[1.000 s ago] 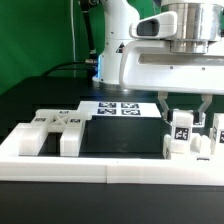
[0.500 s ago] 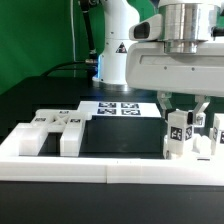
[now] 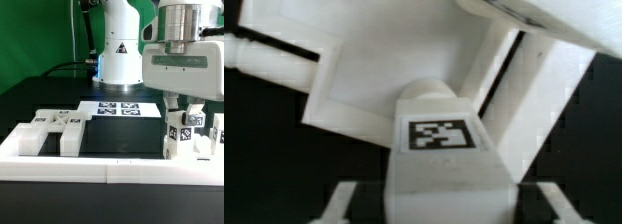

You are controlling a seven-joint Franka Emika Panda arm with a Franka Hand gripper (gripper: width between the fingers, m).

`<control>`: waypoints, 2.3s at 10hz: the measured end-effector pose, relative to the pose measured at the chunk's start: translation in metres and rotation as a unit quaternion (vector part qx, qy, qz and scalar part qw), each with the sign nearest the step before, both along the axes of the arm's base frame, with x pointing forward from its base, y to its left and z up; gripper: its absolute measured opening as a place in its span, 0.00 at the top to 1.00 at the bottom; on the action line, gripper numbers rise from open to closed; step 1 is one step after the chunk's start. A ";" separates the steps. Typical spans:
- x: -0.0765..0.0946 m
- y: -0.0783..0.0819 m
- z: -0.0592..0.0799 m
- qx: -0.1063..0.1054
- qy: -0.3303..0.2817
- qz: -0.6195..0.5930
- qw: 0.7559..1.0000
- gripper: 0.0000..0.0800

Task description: Assemble chair

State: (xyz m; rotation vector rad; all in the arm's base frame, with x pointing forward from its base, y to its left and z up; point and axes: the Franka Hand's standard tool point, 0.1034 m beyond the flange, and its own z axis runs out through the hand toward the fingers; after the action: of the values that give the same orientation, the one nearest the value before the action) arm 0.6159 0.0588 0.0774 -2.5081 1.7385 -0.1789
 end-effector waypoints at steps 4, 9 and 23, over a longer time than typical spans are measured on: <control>0.000 0.000 0.000 -0.002 0.000 0.020 1.000 0.36; 0.000 -0.003 -0.002 -0.038 0.001 0.255 0.966 0.19; 0.000 -0.021 -0.002 -0.100 0.011 0.597 0.796 0.63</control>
Offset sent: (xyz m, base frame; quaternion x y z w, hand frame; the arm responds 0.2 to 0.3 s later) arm 0.0000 0.0000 0.0000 0.0000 0.0000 0.0000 1.0000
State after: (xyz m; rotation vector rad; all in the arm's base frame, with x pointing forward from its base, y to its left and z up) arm 0.6164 0.0381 0.0751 -3.1704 -0.1364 -0.2200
